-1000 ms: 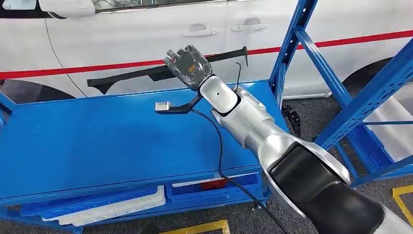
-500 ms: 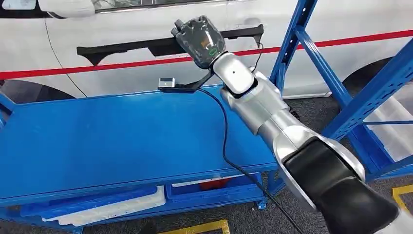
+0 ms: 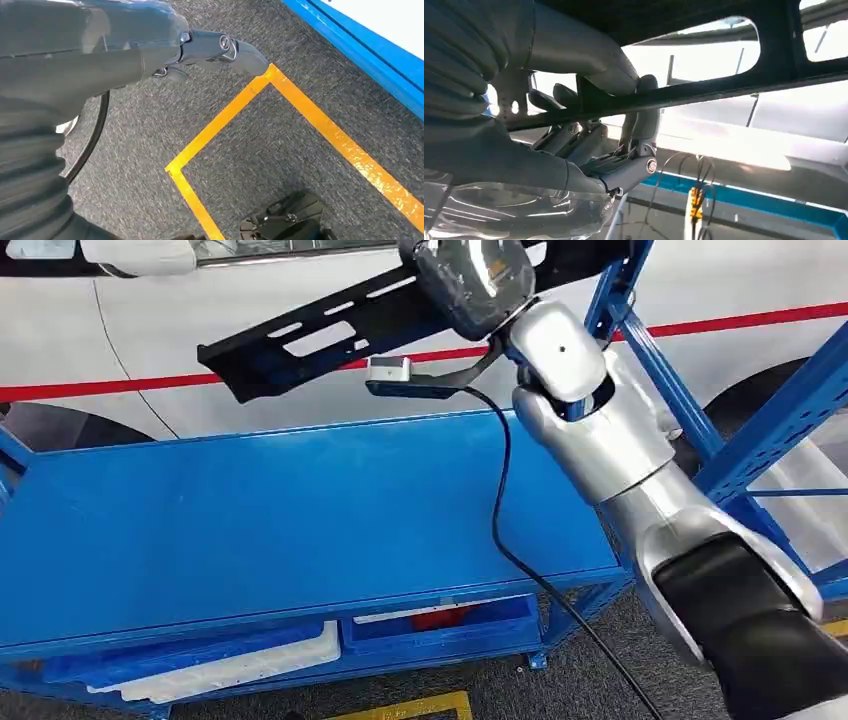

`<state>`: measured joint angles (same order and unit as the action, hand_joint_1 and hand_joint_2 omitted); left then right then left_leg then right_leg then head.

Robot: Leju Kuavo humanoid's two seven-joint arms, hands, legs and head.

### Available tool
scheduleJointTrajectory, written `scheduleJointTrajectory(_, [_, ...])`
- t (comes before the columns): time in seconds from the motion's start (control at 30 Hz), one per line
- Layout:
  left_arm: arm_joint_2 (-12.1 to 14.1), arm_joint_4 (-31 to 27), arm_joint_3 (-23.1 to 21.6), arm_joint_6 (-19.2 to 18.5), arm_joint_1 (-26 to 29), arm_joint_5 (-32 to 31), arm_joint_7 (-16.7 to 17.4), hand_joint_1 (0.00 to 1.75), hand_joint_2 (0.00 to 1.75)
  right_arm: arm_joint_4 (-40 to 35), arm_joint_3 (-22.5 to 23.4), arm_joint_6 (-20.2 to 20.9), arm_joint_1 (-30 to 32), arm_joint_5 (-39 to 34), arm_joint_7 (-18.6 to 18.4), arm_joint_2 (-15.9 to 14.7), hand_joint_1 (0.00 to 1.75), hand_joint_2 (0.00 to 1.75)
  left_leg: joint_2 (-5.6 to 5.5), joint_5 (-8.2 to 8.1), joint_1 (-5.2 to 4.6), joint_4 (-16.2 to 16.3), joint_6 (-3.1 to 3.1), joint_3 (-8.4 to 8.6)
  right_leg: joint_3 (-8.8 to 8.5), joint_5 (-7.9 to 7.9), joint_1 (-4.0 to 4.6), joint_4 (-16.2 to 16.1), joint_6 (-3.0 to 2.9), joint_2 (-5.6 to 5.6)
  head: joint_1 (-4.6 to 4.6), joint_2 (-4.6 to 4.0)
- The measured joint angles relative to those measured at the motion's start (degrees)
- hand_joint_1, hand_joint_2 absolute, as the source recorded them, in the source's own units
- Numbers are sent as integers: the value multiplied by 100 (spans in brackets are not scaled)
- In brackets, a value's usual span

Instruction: Take the parts from the cabinet and place them on the table.

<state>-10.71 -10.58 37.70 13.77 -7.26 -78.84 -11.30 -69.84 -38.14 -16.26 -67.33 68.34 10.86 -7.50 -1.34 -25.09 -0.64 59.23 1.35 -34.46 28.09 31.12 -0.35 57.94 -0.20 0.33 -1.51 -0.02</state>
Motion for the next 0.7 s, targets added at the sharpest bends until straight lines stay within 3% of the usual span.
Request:
scheduleJointTrajectory(0.13, [11, 0, 48, 13, -3, 9, 5, 0, 175, -625, -20, 262, -30, -516, 0, -682, 175, 175, -2, 0, -1, 4, 0, -3, 0, -1, 0, -1, 1, -2, 0, 0])
scheduleJointTrajectory(0.33, [57, 0, 153, 37, 48, 127, 103, 0, 175, -1468, -26, 162, -7, -1188, 20, -1671, 175, 175, -1, -2, -5, 4, 3, -6, 0, -1, 0, -3, 2, 1, 0, 0])
scheduleJointTrajectory(0.7, [87, 0, 269, 20, 156, 166, 245, 0, 175, -2233, -9, -3, 306, -1617, -72, -2644, 175, 175, 0, -2, 1, 3, 2, -4, 1, -3, 1, -4, 5, 1, 0, 0])
